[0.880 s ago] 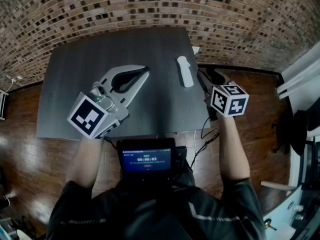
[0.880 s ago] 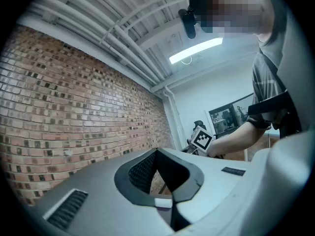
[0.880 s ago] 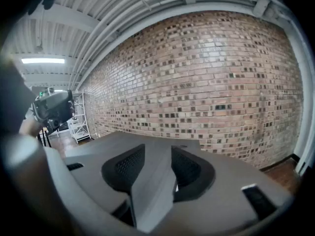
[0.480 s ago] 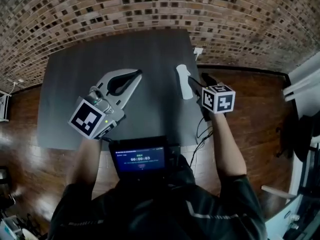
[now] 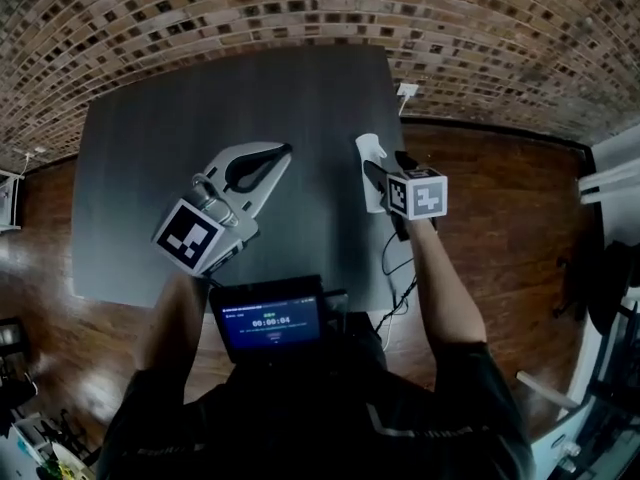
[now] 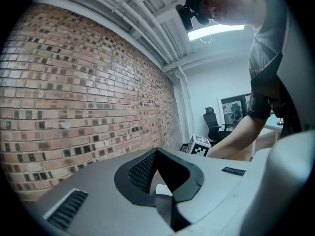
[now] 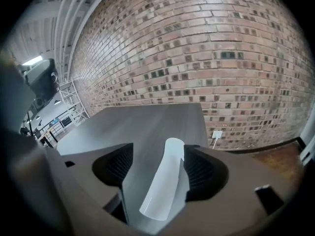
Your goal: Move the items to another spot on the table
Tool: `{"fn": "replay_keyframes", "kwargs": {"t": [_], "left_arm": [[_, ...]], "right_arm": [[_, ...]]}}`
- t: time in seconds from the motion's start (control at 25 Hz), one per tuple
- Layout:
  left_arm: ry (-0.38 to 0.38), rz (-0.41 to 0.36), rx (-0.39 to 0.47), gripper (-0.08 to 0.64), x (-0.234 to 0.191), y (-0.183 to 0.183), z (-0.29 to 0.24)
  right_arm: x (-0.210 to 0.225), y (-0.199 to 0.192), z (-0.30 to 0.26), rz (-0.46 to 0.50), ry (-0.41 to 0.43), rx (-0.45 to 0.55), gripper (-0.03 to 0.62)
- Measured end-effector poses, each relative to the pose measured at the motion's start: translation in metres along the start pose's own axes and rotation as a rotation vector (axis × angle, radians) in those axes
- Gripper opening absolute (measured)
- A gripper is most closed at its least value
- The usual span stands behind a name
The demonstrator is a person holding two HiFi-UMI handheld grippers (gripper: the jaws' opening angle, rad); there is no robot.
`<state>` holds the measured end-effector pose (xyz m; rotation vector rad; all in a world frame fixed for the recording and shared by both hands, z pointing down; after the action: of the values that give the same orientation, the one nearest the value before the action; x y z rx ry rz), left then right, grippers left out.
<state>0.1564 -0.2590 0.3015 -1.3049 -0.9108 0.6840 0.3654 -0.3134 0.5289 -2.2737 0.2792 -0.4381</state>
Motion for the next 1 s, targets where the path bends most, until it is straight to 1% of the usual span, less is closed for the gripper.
{"fn": "replay_keyframes", "kwargs": {"t": [0.24, 0.48, 0.56, 0.76, 0.92, 1.0], "left_arm": [[0.001, 0.046, -0.047, 0.002, -0.024, -0.036, -0.028], [-0.001, 0.08, -0.087, 0.002, -0.036, -0.067, -0.044], [0.0, 0.093, -0.097, 0.002, -0.039, -0.073, -0.046], [0.002, 0.109, -0.1, 0.002, -0.044, -0.08, -0.05], [0.005, 0.114, -0.101, 0.002, -0.045, -0.084, -0.051], [0.007, 0.115, -0.102, 0.002, -0.045, -0.084, -0.051]], "right_arm": [[0.003, -0.011, -0.04, -0.003, -0.014, -0.092, 0.331], [0.022, -0.05, -0.077, -0.023, -0.069, -0.227, 0.331], [0.024, -0.058, -0.083, -0.027, -0.071, -0.256, 0.331], [0.029, -0.071, -0.09, -0.046, -0.082, -0.281, 0.331], [0.027, -0.074, -0.094, -0.06, -0.063, -0.293, 0.328], [0.025, -0.072, -0.095, -0.067, -0.055, -0.291, 0.293]]}}
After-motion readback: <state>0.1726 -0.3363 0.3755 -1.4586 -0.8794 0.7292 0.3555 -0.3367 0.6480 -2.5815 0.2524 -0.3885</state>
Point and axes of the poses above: the fingertips, and each gripper's own axes: z backward along the fingers, x to its right, y out of its top, the point moved 4 cm from there along z, backward along the fingers, and after that the axes turned 3 degrees about x, right-handed, at the moved point
